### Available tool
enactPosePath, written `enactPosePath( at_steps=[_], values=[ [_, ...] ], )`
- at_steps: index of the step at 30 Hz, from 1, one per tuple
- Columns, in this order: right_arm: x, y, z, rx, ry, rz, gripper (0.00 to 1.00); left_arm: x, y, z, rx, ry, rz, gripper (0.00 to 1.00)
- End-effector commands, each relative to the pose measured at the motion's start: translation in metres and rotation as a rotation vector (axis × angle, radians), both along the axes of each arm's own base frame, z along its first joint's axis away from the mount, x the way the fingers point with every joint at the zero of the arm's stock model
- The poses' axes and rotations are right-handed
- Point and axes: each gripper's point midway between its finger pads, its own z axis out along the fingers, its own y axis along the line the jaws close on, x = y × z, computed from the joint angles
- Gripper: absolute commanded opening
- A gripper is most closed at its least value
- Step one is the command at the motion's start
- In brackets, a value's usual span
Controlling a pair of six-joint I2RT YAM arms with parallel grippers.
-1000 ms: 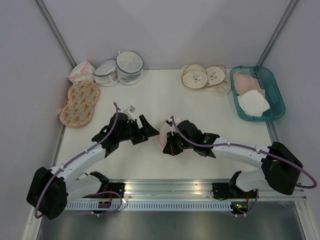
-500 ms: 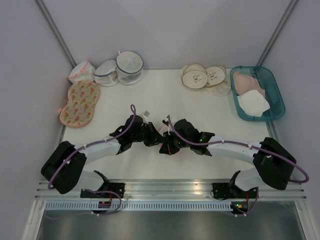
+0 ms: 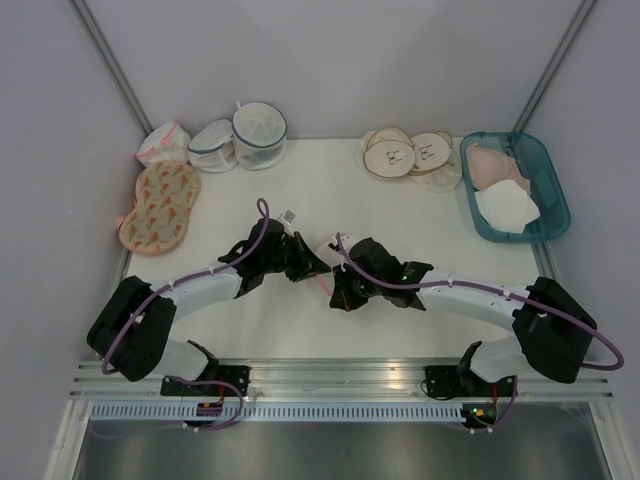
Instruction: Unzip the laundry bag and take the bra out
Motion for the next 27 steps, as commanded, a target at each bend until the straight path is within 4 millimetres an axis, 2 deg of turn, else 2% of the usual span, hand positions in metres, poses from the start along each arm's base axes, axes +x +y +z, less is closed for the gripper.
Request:
enactPosePath(
  at_steps=[1, 2, 4, 8, 11, 12, 14, 17, 19, 20, 22, 23, 24, 25, 27],
  values=[
    [-0.014, -0.018, -0.023, -0.140, 0.069, 0.032, 0.00, 0.037, 0.006, 0.014, 0.033, -0.109, 0.045, 0.02],
    [-0.010, -0.029, -0.035, -0.207, 0.065, -0.007, 0.00, 0.037, 0.006, 0.014, 0.027, -0.103, 0.031, 0.02],
    [-0.006, -0.043, -0.045, -0.289, 0.061, -0.056, 0.00, 0.039, 0.006, 0.011, 0.030, -0.101, 0.002, 0.02],
    [0.033, -0.086, -0.055, -0.512, -0.062, -0.281, 0.01, 0.045, 0.005, 0.011, 0.048, -0.129, -0.081, 0.02],
    [0.052, -0.112, -0.059, -0.622, -0.095, -0.391, 0.00, 0.039, 0.002, 0.002, 0.067, -0.115, -0.190, 0.02],
    [0.066, -0.125, -0.055, -0.670, -0.147, -0.466, 0.00, 0.043, 0.000, 0.007, 0.062, -0.129, -0.210, 0.02],
    [0.080, -0.141, -0.051, -0.707, -0.180, -0.549, 0.00, 0.041, -0.002, 0.007, 0.064, -0.144, -0.270, 0.02],
    [0.105, -0.150, -0.033, -0.698, -0.261, -0.647, 0.00, 0.041, -0.013, 0.008, 0.043, -0.156, -0.383, 0.02],
    [0.113, -0.152, -0.025, -0.691, -0.284, -0.673, 0.01, 0.041, -0.019, 0.007, 0.032, -0.163, -0.452, 0.02],
    [0.115, -0.151, -0.022, -0.683, -0.289, -0.677, 0.00, 0.048, -0.020, 0.011, 0.057, -0.187, -0.482, 0.02],
    [0.120, -0.145, -0.012, -0.639, -0.305, -0.672, 0.01, 0.059, -0.018, 0.002, 0.106, -0.193, -0.469, 0.20],
    [0.118, -0.140, -0.011, -0.613, -0.295, -0.651, 0.01, 0.072, -0.013, 0.000, 0.162, -0.204, -0.406, 0.33],
    [0.117, -0.138, -0.010, -0.597, -0.290, -0.638, 0.01, 0.076, -0.009, 0.000, 0.185, -0.211, -0.377, 0.48],
    [0.117, -0.132, -0.003, -0.555, -0.301, -0.620, 0.00, 0.084, -0.002, 0.007, 0.227, -0.243, -0.316, 0.67],
    [0.109, -0.119, -0.003, -0.485, -0.266, -0.556, 0.01, 0.084, 0.009, 0.010, 0.266, -0.238, -0.229, 0.77]
  ],
)
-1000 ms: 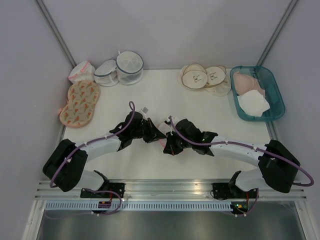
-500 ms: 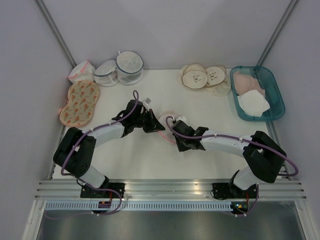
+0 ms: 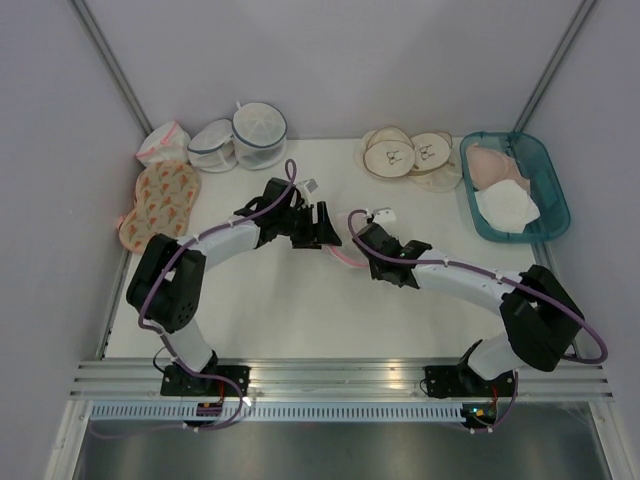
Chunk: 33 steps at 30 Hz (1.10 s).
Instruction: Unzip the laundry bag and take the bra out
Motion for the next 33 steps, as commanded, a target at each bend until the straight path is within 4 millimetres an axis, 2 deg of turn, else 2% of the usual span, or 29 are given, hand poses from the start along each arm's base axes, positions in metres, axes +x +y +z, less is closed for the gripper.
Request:
enactPosePath(
  at_steps=[1, 2, 4, 5, 9, 10, 14, 20, 22, 23, 24, 28, 31, 32, 33],
  values=[
    [0.002, 0.024, 0.030, 0.145, -0.052, 0.093, 0.01, 0.020, 0.034, 0.027, 0.112, -0.149, 0.189, 0.78],
    [-0.006, 0.037, 0.030, 0.198, -0.021, 0.156, 0.00, 0.015, 0.045, 0.022, 0.133, -0.125, 0.250, 0.80],
    [-0.014, 0.054, 0.036, 0.287, -0.002, 0.232, 0.00, 0.010, 0.060, 0.027, 0.151, -0.127, 0.342, 0.83],
    [-0.031, 0.075, 0.039, 0.378, 0.056, 0.350, 0.00, -0.002, 0.065, 0.032, 0.121, -0.103, 0.382, 0.83],
    [-0.065, 0.123, 0.054, 0.602, 0.147, 0.612, 0.00, -0.032, 0.066, 0.041, 0.009, -0.037, 0.423, 0.86],
    [-0.069, 0.128, 0.056, 0.628, 0.157, 0.641, 0.00, -0.036, 0.063, 0.047, -0.042, -0.019, 0.438, 0.87],
    [-0.070, 0.142, 0.057, 0.675, 0.182, 0.686, 0.01, -0.062, 0.050, 0.045, -0.138, 0.048, 0.395, 0.91],
    [-0.069, 0.150, 0.055, 0.695, 0.195, 0.700, 0.00, -0.061, 0.046, 0.032, -0.143, 0.093, 0.417, 0.91],
    [-0.072, 0.153, 0.055, 0.703, 0.198, 0.707, 0.00, -0.055, 0.038, 0.031, -0.173, 0.097, 0.418, 0.91],
    [-0.072, 0.153, 0.055, 0.704, 0.197, 0.708, 0.01, -0.050, 0.032, 0.038, -0.207, 0.076, 0.412, 0.90],
    [-0.073, 0.154, 0.055, 0.704, 0.197, 0.711, 0.00, -0.050, 0.028, 0.033, -0.216, 0.100, 0.414, 0.89],
    [-0.074, 0.155, 0.060, 0.718, 0.187, 0.711, 0.01, -0.046, 0.001, 0.042, -0.253, 0.084, 0.356, 0.78],
    [-0.075, 0.155, 0.065, 0.728, 0.177, 0.718, 0.00, -0.044, -0.009, 0.040, -0.248, 0.090, 0.334, 0.61],
    [-0.075, 0.155, 0.066, 0.728, 0.175, 0.719, 0.00, -0.043, -0.009, 0.040, -0.247, 0.089, 0.333, 0.50],
    [-0.077, 0.153, 0.066, 0.727, 0.179, 0.722, 0.01, -0.042, -0.009, 0.040, -0.248, 0.086, 0.335, 0.43]
  ],
)
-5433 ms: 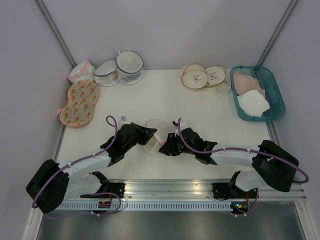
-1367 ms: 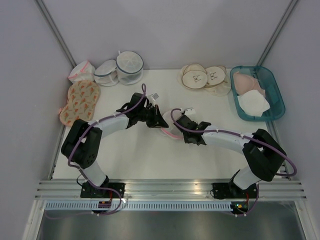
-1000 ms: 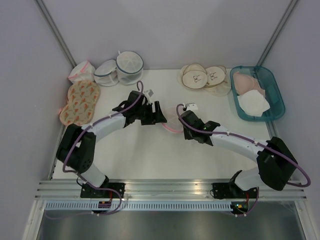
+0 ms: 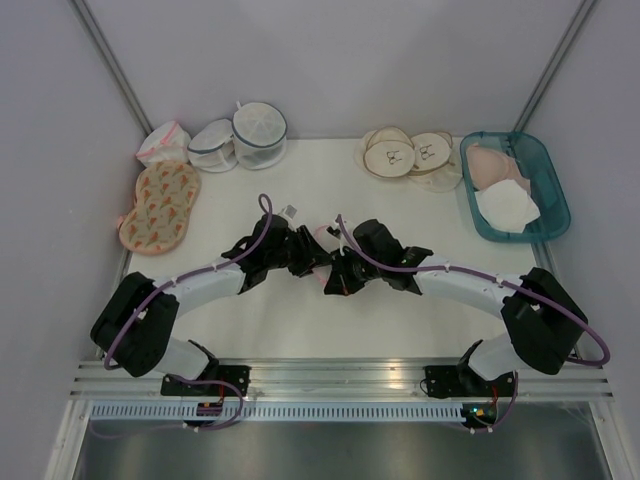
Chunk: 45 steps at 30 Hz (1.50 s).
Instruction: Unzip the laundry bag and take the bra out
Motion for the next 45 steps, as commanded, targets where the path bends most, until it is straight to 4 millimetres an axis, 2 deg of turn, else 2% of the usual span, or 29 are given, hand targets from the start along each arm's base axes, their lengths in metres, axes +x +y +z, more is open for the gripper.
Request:
enactPosePath(
  at_steps=[1, 2, 5, 7, 12, 16, 17, 18, 20, 21, 22, 23, 24, 28, 30, 31, 32, 33, 34, 35, 37, 38, 39, 40, 41, 42, 43, 44, 45],
  values=[
    [-0.001, 0.009, 0.025, 0.074, -0.050, 0.034, 0.00, 0.013, -0.017, 0.031, -0.083, -0.071, -0.012, 0.36],
    [-0.003, 0.009, 0.025, 0.073, -0.055, 0.044, 0.00, 0.014, -0.016, 0.033, -0.078, -0.078, -0.008, 0.24],
    [-0.009, 0.002, 0.017, 0.032, -0.038, 0.058, 0.00, 0.022, -0.007, 0.031, -0.026, -0.095, 0.021, 0.10],
    [-0.015, -0.007, 0.004, -0.042, -0.025, 0.071, 0.00, 0.028, -0.003, 0.033, -0.011, -0.120, 0.030, 0.04],
    [-0.025, -0.041, -0.035, -0.277, 0.009, 0.039, 0.00, 0.037, 0.002, 0.027, 0.033, -0.148, -0.026, 0.02],
    [-0.010, -0.074, -0.058, -0.473, 0.006, -0.111, 0.00, 0.041, 0.002, 0.022, 0.041, -0.157, -0.086, 0.02],
    [0.007, -0.092, -0.062, -0.580, -0.043, -0.205, 0.00, 0.041, 0.001, 0.021, 0.043, -0.163, -0.108, 0.02],
    [0.013, -0.100, -0.063, -0.627, -0.055, -0.255, 0.01, 0.036, 0.000, 0.018, 0.054, -0.166, -0.159, 0.02],
    [0.034, -0.121, -0.059, -0.732, -0.129, -0.395, 0.01, 0.039, -0.002, 0.017, 0.067, -0.175, -0.194, 0.02],
    [0.041, -0.128, -0.056, -0.763, -0.156, -0.441, 0.00, 0.033, -0.004, 0.015, 0.071, -0.183, -0.258, 0.02],
    [0.050, -0.131, -0.050, -0.775, -0.178, -0.483, 0.00, 0.037, -0.006, 0.014, 0.077, -0.184, -0.280, 0.02],
    [0.058, -0.143, -0.048, -0.820, -0.206, -0.549, 0.00, 0.039, -0.008, 0.016, 0.075, -0.198, -0.304, 0.02],
    [0.064, -0.149, -0.045, -0.833, -0.217, -0.588, 0.01, 0.035, -0.009, 0.015, 0.083, -0.196, -0.358, 0.02],
    [0.088, -0.165, -0.020, -0.847, -0.296, -0.750, 0.01, 0.044, -0.005, 0.011, 0.096, -0.209, -0.421, 0.02],
    [0.092, -0.170, -0.011, -0.831, -0.321, -0.795, 0.00, 0.052, -0.005, 0.008, 0.103, -0.225, -0.451, 0.02],
    [0.093, -0.169, -0.006, -0.809, -0.324, -0.802, 0.00, 0.056, -0.001, 0.002, 0.125, -0.200, -0.439, 0.09],
    [0.094, -0.167, -0.004, -0.792, -0.325, -0.805, 0.00, 0.065, 0.004, -0.006, 0.166, -0.183, -0.400, 0.21],
    [0.092, -0.166, -0.006, -0.786, -0.316, -0.787, 0.01, 0.072, 0.008, -0.006, 0.188, -0.184, -0.372, 0.32],
    [0.092, -0.164, -0.005, -0.767, -0.314, -0.787, 0.01, 0.074, 0.012, -0.008, 0.213, -0.175, -0.342, 0.54],
    [0.090, -0.162, -0.006, -0.756, -0.304, -0.777, 0.00, 0.079, 0.022, -0.006, 0.259, -0.177, -0.265, 0.61],
    [0.085, -0.156, -0.012, -0.731, -0.276, -0.739, 0.00, 0.083, 0.037, -0.004, 0.314, -0.180, -0.166, 0.72],
    [0.082, -0.154, -0.015, -0.721, -0.263, -0.723, 0.01, 0.091, 0.054, -0.003, 0.376, -0.172, -0.046, 0.73],
    [0.080, -0.150, -0.018, -0.710, -0.251, -0.701, 0.01, 0.085, 0.068, -0.009, 0.415, -0.151, 0.011, 0.78],
    [0.075, -0.146, -0.023, -0.696, -0.231, -0.661, 0.00, 0.084, 0.077, 0.011, 0.414, -0.190, 0.071, 0.85],
    [0.069, -0.127, -0.026, -0.620, -0.188, -0.596, 0.01, 0.082, 0.086, 0.016, 0.419, -0.185, 0.138, 0.86],
    [0.062, -0.113, -0.029, -0.566, -0.156, -0.534, 0.01, 0.070, 0.091, 0.010, 0.414, -0.163, 0.151, 0.87],
    [0.059, -0.096, -0.028, -0.480, -0.154, -0.470, 0.00, 0.063, 0.091, 0.026, 0.371, -0.193, 0.165, 0.88],
    [0.040, -0.068, -0.026, -0.357, -0.076, -0.344, 0.01, 0.050, 0.089, 0.021, 0.328, -0.149, 0.159, 0.89],
    [0.026, -0.054, -0.027, -0.291, -0.041, -0.268, 0.00, 0.043, 0.085, 0.023, 0.293, -0.139, 0.149, 0.89]
  ],
)
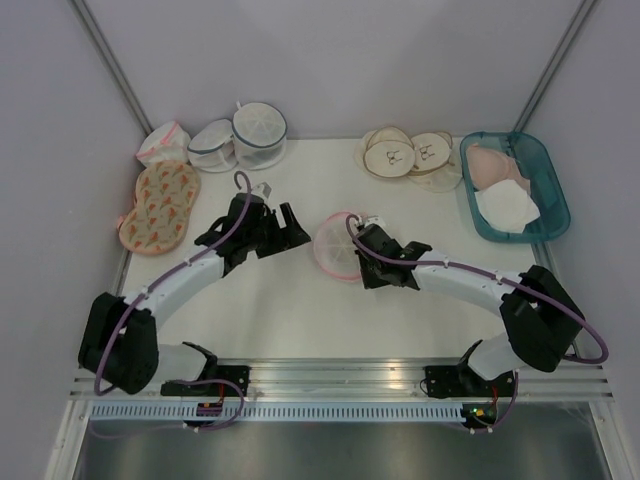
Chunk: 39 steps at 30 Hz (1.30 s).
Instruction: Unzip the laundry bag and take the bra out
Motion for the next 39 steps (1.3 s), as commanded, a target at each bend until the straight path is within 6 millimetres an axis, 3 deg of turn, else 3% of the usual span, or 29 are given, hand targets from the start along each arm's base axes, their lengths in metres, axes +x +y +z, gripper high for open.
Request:
enactPosePath(
  at_steps=[1, 2, 6, 10, 15, 20, 23, 26, 29, 30, 34, 36, 39],
  values=[
    [-0.040, 0.080, 0.022, 0.387, 0.109, 0.321, 0.00, -0.015, 0.003, 0.023, -0.114, -0.009, 0.101, 0.90],
    [-0.054, 0.106, 0.038, 0.520, 0.138, 0.431, 0.00, -0.025, -0.004, 0.024, -0.170, 0.026, 0.085, 0.90],
    [-0.076, 0.141, 0.068, 0.689, 0.136, 0.581, 0.01, -0.048, -0.016, 0.017, -0.268, 0.091, 0.059, 0.91],
    [-0.070, 0.147, 0.074, 0.705, 0.107, 0.579, 0.00, -0.057, -0.027, 0.020, -0.342, 0.121, 0.023, 0.91],
    [-0.064, 0.150, 0.066, 0.687, 0.115, 0.560, 0.00, -0.055, -0.038, 0.006, -0.368, 0.186, 0.017, 0.91],
    [-0.064, 0.148, 0.062, 0.678, 0.118, 0.553, 0.01, -0.043, -0.057, 0.016, -0.456, 0.154, 0.009, 0.88],
    [-0.064, 0.146, 0.061, 0.668, 0.118, 0.549, 0.01, -0.042, -0.074, 0.020, -0.476, 0.153, -0.032, 0.79],
    [-0.064, 0.143, 0.063, 0.658, 0.111, 0.548, 0.00, -0.040, -0.085, 0.019, -0.484, 0.159, -0.064, 0.59],
    [-0.064, 0.138, 0.061, 0.637, 0.108, 0.543, 0.01, -0.039, -0.086, 0.012, -0.476, 0.171, -0.061, 0.44],
    [-0.067, 0.136, 0.061, 0.630, 0.114, 0.542, 0.00, -0.039, -0.085, 0.012, -0.473, 0.170, -0.059, 0.34],
    [-0.069, 0.127, 0.058, 0.588, 0.124, 0.537, 0.00, -0.036, -0.080, 0.007, -0.447, 0.163, -0.036, 0.09],
    [-0.070, 0.117, 0.052, 0.538, 0.127, 0.522, 0.00, -0.035, -0.076, 0.006, -0.425, 0.159, -0.025, 0.02],
    [-0.073, 0.100, 0.040, 0.445, 0.164, 0.504, 0.00, -0.027, -0.068, 0.009, -0.409, 0.137, 0.003, 0.02]
  ],
)
